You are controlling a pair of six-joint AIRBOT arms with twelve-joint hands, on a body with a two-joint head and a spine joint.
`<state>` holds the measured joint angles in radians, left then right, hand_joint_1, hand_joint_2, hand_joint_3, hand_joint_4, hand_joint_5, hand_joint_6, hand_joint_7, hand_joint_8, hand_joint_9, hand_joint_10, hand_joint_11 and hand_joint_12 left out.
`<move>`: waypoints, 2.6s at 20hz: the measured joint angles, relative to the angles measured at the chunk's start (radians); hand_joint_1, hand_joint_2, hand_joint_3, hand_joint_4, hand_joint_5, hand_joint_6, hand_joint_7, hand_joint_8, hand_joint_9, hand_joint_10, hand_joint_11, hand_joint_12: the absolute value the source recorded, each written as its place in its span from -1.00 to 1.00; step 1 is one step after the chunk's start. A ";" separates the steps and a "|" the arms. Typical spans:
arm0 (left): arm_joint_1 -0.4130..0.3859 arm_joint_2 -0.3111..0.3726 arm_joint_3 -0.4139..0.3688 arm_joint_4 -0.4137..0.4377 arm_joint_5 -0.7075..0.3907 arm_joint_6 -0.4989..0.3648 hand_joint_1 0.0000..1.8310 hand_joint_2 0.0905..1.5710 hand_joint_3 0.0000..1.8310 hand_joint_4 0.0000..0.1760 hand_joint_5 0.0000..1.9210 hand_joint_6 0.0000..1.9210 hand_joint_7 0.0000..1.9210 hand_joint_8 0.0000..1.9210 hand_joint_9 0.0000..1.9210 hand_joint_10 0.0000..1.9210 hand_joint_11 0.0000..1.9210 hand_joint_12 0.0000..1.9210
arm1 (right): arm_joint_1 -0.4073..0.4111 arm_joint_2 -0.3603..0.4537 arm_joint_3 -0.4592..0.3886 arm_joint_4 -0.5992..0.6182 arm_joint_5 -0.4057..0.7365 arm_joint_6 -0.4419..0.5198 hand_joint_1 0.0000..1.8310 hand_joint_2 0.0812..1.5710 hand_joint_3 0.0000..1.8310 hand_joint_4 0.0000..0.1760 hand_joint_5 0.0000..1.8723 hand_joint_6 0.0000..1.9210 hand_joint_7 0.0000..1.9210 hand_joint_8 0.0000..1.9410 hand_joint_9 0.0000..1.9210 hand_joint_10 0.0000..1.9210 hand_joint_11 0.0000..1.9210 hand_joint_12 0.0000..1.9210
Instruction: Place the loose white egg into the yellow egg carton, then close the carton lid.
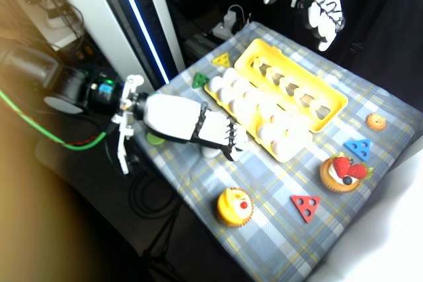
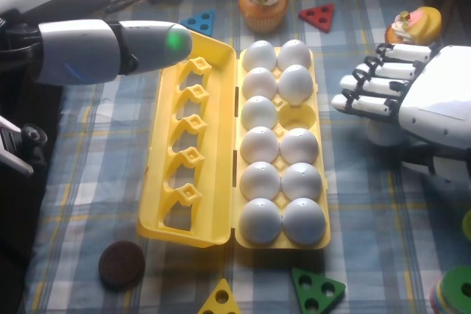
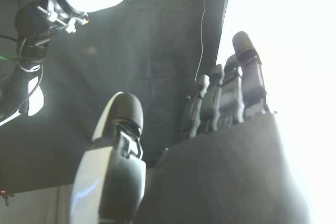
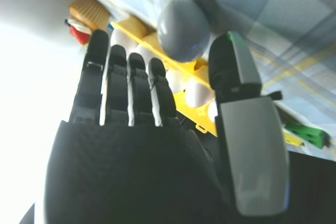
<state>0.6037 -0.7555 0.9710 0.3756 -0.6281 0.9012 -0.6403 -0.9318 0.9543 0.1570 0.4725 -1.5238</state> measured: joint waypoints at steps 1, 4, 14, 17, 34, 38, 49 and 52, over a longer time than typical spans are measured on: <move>0.000 0.000 0.000 0.000 -0.001 0.000 -0.58 0.69 -1.00 -0.98 -0.96 -0.99 -1.00 -1.00 -1.00 -1.00 -1.00 -0.67 | 0.000 -0.005 0.006 0.007 -0.007 0.000 0.07 0.50 -1.00 -1.00 -0.77 -0.97 -0.75 -0.98 -0.78 -0.89 -1.00 0.34; 0.000 0.000 0.000 0.000 0.000 0.000 -0.63 0.71 -1.00 -0.82 -0.98 -1.00 -1.00 -1.00 -1.00 -1.00 -1.00 -0.77 | 0.000 -0.023 0.029 0.029 -0.018 0.000 0.15 0.45 -1.00 -1.00 -0.68 -0.96 -0.57 -0.98 -0.77 -0.57 -1.00 0.62; 0.002 0.000 0.000 -0.007 -0.015 0.000 -0.54 0.70 -1.00 -0.70 -0.93 -1.00 -1.00 -1.00 -1.00 -1.00 -1.00 -0.56 | 0.014 -0.039 0.042 0.053 -0.005 0.001 0.35 0.51 -1.00 -1.00 -0.17 0.20 -0.07 0.47 0.08 0.69 0.08 0.96; 0.005 0.000 0.000 -0.013 -0.015 0.001 -0.59 0.72 -1.00 -0.35 -0.96 -1.00 -1.00 -1.00 -1.00 -1.00 -1.00 -0.49 | 0.014 -0.022 0.027 0.053 -0.002 0.001 0.35 0.52 -1.00 -1.00 -0.23 0.22 -0.06 0.45 0.18 0.60 0.19 0.85; 0.018 0.003 0.000 -0.040 -0.017 0.013 -0.66 0.74 -1.00 -0.74 -0.82 -0.99 -0.93 -1.00 -0.93 -0.99 -1.00 -0.26 | 0.202 -0.101 0.023 -0.120 0.031 0.001 0.43 0.59 -0.97 -1.00 -0.66 0.00 -0.29 0.62 -0.07 0.95 0.03 1.00; 0.020 -0.002 0.001 -0.040 -0.015 0.014 -0.65 0.75 -1.00 -0.90 -0.78 -1.00 -0.94 -1.00 -0.95 -1.00 -1.00 -0.57 | 0.219 -0.148 0.044 -0.128 -0.018 0.002 0.42 0.61 -1.00 -1.00 -0.36 0.26 -0.28 0.62 -0.24 0.74 -0.17 0.88; 0.037 0.002 0.000 -0.060 -0.034 0.014 -0.53 0.72 -1.00 -0.95 -0.80 -1.00 -0.95 -1.00 -0.96 -0.99 -1.00 -0.63 | 0.219 -0.128 0.006 -0.120 -0.027 0.001 0.53 0.40 -0.95 -1.00 -1.00 -1.00 -1.00 -1.00 -1.00 -1.00 -1.00 -0.70; 0.058 0.021 -0.008 -0.086 -0.063 0.014 -0.57 0.73 -1.00 -0.67 -0.86 -1.00 -0.97 -1.00 -0.96 -1.00 -1.00 -0.48 | 0.218 -0.034 -0.045 -0.115 0.022 0.000 0.08 0.57 -0.92 -1.00 -1.00 -1.00 -1.00 -1.00 -1.00 -1.00 -1.00 -0.06</move>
<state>0.6613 -0.7345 0.9630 0.2893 -0.6910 0.9157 -0.4221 -0.9657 0.9096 0.0418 0.4942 -1.5234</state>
